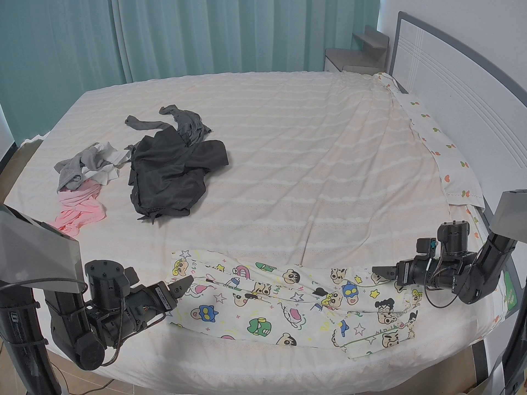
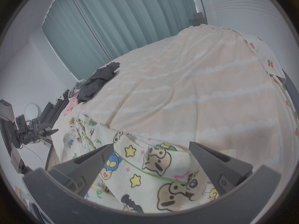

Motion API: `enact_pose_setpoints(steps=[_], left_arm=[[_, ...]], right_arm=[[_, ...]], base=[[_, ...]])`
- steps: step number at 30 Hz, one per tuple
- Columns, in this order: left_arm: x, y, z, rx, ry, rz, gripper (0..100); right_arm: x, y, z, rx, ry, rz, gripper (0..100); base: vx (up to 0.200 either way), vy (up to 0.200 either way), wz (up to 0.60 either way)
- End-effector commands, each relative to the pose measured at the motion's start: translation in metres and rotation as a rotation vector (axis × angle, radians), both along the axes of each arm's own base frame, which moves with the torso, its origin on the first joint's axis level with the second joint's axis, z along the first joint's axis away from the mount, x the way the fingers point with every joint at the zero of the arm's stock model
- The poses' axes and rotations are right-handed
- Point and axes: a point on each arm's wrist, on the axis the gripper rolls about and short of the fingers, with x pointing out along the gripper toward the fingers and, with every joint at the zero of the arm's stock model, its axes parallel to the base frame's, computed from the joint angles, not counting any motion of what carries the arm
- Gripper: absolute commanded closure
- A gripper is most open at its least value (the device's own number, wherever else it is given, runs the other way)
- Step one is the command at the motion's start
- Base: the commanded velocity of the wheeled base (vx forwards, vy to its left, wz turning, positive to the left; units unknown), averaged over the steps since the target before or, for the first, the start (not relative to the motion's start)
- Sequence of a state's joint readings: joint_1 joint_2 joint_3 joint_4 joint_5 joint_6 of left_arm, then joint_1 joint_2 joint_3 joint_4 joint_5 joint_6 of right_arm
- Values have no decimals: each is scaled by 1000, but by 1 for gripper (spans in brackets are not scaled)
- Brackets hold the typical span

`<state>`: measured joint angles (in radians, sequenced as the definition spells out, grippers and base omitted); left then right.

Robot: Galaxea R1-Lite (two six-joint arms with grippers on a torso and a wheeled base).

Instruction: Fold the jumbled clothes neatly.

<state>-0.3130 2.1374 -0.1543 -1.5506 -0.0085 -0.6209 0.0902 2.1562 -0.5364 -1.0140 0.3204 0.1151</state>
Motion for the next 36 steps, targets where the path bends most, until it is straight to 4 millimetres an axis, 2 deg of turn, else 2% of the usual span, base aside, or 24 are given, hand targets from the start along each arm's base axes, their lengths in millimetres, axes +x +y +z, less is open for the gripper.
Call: enact_pose_setpoints(steps=[1,7,8,14,19,28,36], left_arm=[[0,0,-1,1,5,0,0],[0,0,-1,0,3,0,0],[0,0,-1,0,3,0,0],[0,0,-1,0,3,0,0],[0,0,-1,0,3,0,0],[0,0,-1,0,3,0,0],[0,0,-1,1,6,0,0]], right_arm=[[-5,-5,-10,-10,36,-8,0],[-13,-5,-15,-12,68,-3,0],[-13,-4,-18,-13,80,-2,100],[-13,-3,-20,-14,74,0,100],[-21,-4,-20,-13,63,-1,100],[-34,-9,-12,2,-82,-16,100],[-29,-16,-17,-2,-86,-41,100]], base=[[0,0,0],[0,0,0],[0,0,0],[0,0,0],[0,0,0],[0,0,0],[0,0,0]])
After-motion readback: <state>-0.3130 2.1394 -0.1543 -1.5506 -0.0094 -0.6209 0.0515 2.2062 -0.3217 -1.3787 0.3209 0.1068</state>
